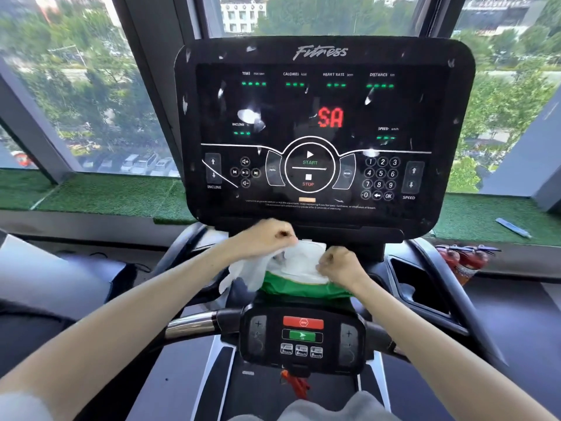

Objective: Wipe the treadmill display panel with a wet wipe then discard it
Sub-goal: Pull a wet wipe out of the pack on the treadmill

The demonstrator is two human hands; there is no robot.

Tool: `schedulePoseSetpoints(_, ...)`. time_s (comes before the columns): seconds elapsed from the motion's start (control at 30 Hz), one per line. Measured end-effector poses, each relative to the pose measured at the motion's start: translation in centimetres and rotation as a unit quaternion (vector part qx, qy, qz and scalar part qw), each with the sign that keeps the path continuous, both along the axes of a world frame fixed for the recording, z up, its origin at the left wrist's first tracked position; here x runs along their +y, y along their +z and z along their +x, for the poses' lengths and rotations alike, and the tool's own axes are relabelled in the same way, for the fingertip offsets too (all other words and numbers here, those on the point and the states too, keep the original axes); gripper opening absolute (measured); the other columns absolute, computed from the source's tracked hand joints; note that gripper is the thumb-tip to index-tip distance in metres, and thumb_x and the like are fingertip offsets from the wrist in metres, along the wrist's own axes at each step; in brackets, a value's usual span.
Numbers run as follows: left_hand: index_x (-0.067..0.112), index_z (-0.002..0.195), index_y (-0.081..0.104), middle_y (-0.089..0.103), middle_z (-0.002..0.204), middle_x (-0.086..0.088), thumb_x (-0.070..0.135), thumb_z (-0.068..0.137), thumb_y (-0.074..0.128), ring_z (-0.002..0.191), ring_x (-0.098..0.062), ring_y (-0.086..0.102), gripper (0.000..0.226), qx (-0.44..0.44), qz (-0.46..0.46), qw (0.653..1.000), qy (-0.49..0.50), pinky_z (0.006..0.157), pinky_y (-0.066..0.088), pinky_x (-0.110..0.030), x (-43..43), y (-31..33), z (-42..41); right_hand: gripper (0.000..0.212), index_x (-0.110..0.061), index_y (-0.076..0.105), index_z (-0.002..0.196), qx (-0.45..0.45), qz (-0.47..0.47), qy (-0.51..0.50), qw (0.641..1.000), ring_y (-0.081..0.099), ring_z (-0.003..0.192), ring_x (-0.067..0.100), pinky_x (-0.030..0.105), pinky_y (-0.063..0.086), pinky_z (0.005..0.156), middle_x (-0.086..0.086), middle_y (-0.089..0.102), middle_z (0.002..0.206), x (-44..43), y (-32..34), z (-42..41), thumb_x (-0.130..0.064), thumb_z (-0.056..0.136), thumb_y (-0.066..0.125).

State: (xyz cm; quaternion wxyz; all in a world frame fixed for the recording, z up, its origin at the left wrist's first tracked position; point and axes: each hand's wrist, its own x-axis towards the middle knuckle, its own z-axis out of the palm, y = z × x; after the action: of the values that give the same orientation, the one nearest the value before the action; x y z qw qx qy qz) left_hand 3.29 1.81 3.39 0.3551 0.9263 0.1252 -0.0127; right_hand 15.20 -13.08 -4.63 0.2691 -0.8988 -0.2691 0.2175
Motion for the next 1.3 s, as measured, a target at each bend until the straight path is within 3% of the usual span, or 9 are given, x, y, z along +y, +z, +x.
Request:
schedulePoseSetpoints(0.23, 0.031, 0.121, 0.059, 0.062, 0.120, -0.002, 0.028, 0.092, 0.048, 0.116, -0.021, 0.048, 0.032, 0.126, 0.186, 0.972, -0.073, 0.088, 0.041, -0.033, -1.7, -2.6, 1.1, 0.026, -0.007, 0.062, 0.108, -0.038, 0.046, -0.077, 0.995, 0.059, 0.101, 0.032, 0.029, 0.045, 0.078, 0.015, 0.064, 0.111, -0.6, -0.1, 0.1, -0.008, 0.083, 0.054)
schedulePoseSetpoints(0.43, 0.032, 0.129, 0.053, 0.063, 0.113, -0.005, 0.015, 0.088, 0.042, 0.106, -0.022, 0.053, 0.046, 0.201, 0.173, 0.957, -0.118, 0.076, 0.041, -0.028, -1.0, -1.6, 1.3, 0.016, -0.014, 0.065, 0.097, 0.003, 0.075, -0.057, 0.996, 0.064, 0.087, 0.026, 0.027, 0.048, 0.067, 0.007, 0.070, 0.087, 0.1, -0.2, -0.6, -0.021, 0.082, 0.063)
schedulePoseSetpoints(0.57, 0.032, 0.136, 0.045, 0.062, 0.118, -0.008, 0.015, 0.091, 0.041, 0.092, -0.021, 0.053, 0.049, 0.252, 0.159, 0.939, -0.173, 0.069, 0.035, -0.021, -1.6, -1.2, 1.0, 0.013, -0.011, 0.055, 0.082, -0.137, 0.079, 0.000, 0.987, 0.056, 0.070, 0.030, 0.032, 0.041, 0.055, 0.006, 0.059, 0.071, -0.1, 0.3, -1.5, -0.022, 0.089, 0.057)
schedulePoseSetpoints(0.67, 0.037, 0.145, 0.024, 0.047, 0.140, -0.001, 0.024, 0.096, 0.038, 0.115, -0.021, 0.049, 0.052, 0.298, 0.175, 0.918, -0.196, 0.083, 0.035, -0.022, -2.3, -2.4, 0.7, 0.016, -0.008, 0.054, 0.083, -0.268, 0.075, 0.043, 0.960, 0.057, 0.070, 0.029, 0.029, 0.032, 0.052, 0.006, 0.059, 0.078, -0.1, 1.3, -1.7, -0.023, 0.091, 0.055)
schedulePoseSetpoints(0.77, 0.040, 0.146, 0.014, 0.036, 0.148, -0.002, 0.027, 0.098, 0.034, 0.120, -0.022, 0.045, 0.054, 0.310, 0.175, 0.916, -0.185, 0.094, 0.037, -0.030, -2.7, -3.0, 1.3, 0.016, -0.007, 0.056, 0.084, -0.283, 0.090, 0.057, 0.953, 0.057, 0.075, 0.025, 0.028, 0.031, 0.052, 0.005, 0.057, 0.082, 0.0, 1.8, -1.6, -0.022, 0.091, 0.056)
schedulePoseSetpoints(0.83, 0.041, 0.146, 0.011, 0.048, 0.135, -0.006, 0.026, 0.098, 0.033, 0.095, -0.018, 0.050, 0.056, 0.309, 0.183, 0.917, -0.171, 0.079, 0.038, -0.029, -3.1, -2.9, 1.7, 0.016, -0.008, 0.055, 0.087, -0.271, 0.089, 0.063, 0.956, 0.058, 0.075, 0.028, 0.029, 0.033, 0.052, 0.006, 0.060, 0.081, -0.1, 1.9, -1.7, -0.023, 0.093, 0.052)
schedulePoseSetpoints(0.97, 0.037, 0.141, 0.035, 0.054, 0.071, -0.003, 0.016, 0.090, 0.040, 0.059, -0.014, 0.047, 0.055, 0.217, 0.139, 0.955, -0.146, 0.054, 0.034, -0.024, -3.3, -1.2, 1.0, 0.019, -0.010, 0.055, 0.096, -0.258, 0.083, 0.048, 0.961, 0.059, 0.074, 0.036, 0.032, 0.033, 0.053, 0.012, 0.066, 0.074, -0.5, 1.8, -1.2, -0.027, 0.095, 0.047)
schedulePoseSetpoints(1.1, 0.034, 0.132, 0.050, 0.068, 0.102, -0.008, 0.016, 0.092, 0.040, 0.096, -0.024, 0.059, 0.045, 0.178, 0.207, 0.951, -0.146, 0.070, 0.037, -0.023, -1.4, 0.9, -0.8, 0.022, -0.011, 0.057, 0.098, -0.253, 0.084, 0.042, 0.963, 0.060, 0.074, 0.036, 0.031, 0.030, 0.052, 0.013, 0.067, 0.075, -0.7, 1.4, -0.9, -0.029, 0.096, 0.046)
schedulePoseSetpoints(1.3, 0.039, 0.145, 0.020, 0.060, 0.114, -0.011, 0.022, 0.096, 0.034, 0.106, -0.029, 0.052, 0.054, 0.236, 0.297, 0.907, -0.183, 0.082, 0.035, -0.032, -2.0, -1.0, -1.0, 0.022, -0.009, 0.055, 0.098, -0.252, 0.090, 0.046, 0.962, 0.060, 0.072, 0.037, 0.031, 0.028, 0.052, 0.014, 0.066, 0.073, -0.5, 1.4, -1.0, -0.029, 0.096, 0.045)
